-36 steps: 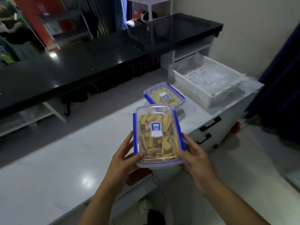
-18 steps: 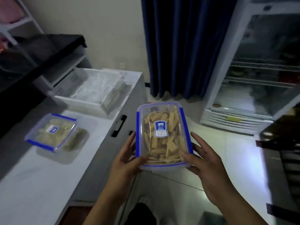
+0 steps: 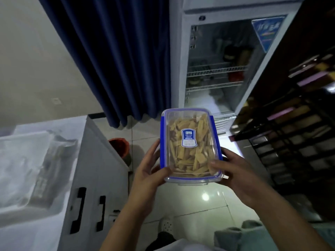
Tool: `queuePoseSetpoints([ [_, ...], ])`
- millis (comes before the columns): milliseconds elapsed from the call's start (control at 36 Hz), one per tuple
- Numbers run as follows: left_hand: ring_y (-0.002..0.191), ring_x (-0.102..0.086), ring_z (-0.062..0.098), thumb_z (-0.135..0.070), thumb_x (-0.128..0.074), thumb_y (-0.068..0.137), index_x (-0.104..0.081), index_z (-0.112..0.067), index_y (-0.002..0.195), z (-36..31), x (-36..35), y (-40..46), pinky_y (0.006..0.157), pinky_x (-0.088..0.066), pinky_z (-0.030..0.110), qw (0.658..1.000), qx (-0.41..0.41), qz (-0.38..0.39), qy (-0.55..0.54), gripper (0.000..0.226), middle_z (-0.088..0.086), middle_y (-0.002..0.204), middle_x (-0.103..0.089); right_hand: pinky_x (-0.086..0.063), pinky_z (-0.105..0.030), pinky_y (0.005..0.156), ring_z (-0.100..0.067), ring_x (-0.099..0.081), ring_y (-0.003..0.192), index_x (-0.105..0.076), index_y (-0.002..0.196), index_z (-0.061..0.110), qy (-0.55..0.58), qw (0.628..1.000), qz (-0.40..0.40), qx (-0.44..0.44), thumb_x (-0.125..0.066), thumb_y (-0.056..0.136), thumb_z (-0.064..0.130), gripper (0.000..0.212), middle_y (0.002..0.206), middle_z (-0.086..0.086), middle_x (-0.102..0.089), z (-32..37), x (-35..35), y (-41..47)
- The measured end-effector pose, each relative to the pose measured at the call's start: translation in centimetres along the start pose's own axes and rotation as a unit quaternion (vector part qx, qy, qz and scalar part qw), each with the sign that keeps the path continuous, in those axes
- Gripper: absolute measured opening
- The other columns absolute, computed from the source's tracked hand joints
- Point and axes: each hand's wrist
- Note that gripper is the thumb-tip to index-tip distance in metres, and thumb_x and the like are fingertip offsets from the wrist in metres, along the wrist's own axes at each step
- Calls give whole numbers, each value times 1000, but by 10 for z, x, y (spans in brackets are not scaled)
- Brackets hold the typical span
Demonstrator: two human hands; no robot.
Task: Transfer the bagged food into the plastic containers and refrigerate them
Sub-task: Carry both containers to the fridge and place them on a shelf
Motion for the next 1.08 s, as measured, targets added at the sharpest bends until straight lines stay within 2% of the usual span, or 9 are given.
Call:
queuePoseSetpoints([
  [111,114,-68,27,-11,-72,80,-48,-51,140,-2,5,47,77,-60,35,999,23,32,-12,76,-14,136,-62,-59,-39,76,-29,-72,101,-70,118,28,30,999,-30,-3,-78,75,21,45,117,-10,-73,7,3,26],
  [278,114,-68,27,-14,-75,79,-48,-49,140,-9,-1,116,78,-60,36,995,70,68,-7,76,-11,136,-62,-58,-40,79,-32,-71,103,-69,121,29,49,997,-64,6,-81,75,19,49,117,-11,-72,28,23,65],
  [389,117,-66,27,-17,-79,78,-49,-47,140,-14,-13,171,83,-60,42,991,90,95,10,75,-11,139,-60,-58,-40,78,-32,-71,104,-68,123,29,75,994,-82,7,-83,68,23,58,119,-11,-72,41,44,101],
  [583,114,-68,26,-6,-70,87,-45,-39,146,-15,-46,274,80,-60,36,987,121,102,43,72,-8,140,-59,-59,-36,73,-28,-74,94,-70,119,32,117,988,-99,-13,-86,57,26,65,115,-8,-74,73,89,180],
  [694,115,-68,27,-12,-72,89,-47,-43,143,-22,-68,336,86,-59,44,981,144,114,65,67,-9,138,-61,-61,-41,78,-27,-74,94,-71,117,32,128,986,-106,-17,-82,59,25,60,115,-8,-74,97,120,225],
  [778,116,-67,19,-33,-69,93,-53,-46,138,-31,-82,379,86,-59,43,975,168,116,91,50,-9,137,-62,-59,-50,87,-28,-74,95,-71,116,33,135,983,-118,-32,-79,63,22,55,114,-8,-74,111,140,255],
  [889,119,-62,7,-52,-74,81,-60,-50,129,-45,-90,432,84,-61,37,982,160,19,103,50,-13,138,-59,-60,-46,81,-30,-74,96,-71,114,36,140,981,-127,-32,-84,56,18,62,113,-7,-75,127,155,288],
  [1000,113,-61,4,-31,-73,89,-56,-45,127,-55,-80,493,97,-54,42,986,113,-55,113,44,-18,129,-59,-60,-48,83,-32,-73,98,-71,118,31,154,979,-132,-32,-84,52,27,67,115,-8,-74,137,159,309],
  [1083,106,-60,2,-22,-74,88,-54,-42,128,-65,-68,542,79,-55,25,981,79,-104,147,49,-16,126,-56,-58,-51,88,-32,-73,100,-70,119,30,156,977,-141,-28,-83,53,27,67,116,-7,-74,143,157,320],
])
Point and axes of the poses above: each hand's wrist, its own y-axis towards the middle knuckle, its own x-axis out of the back of the hand, z = x × y
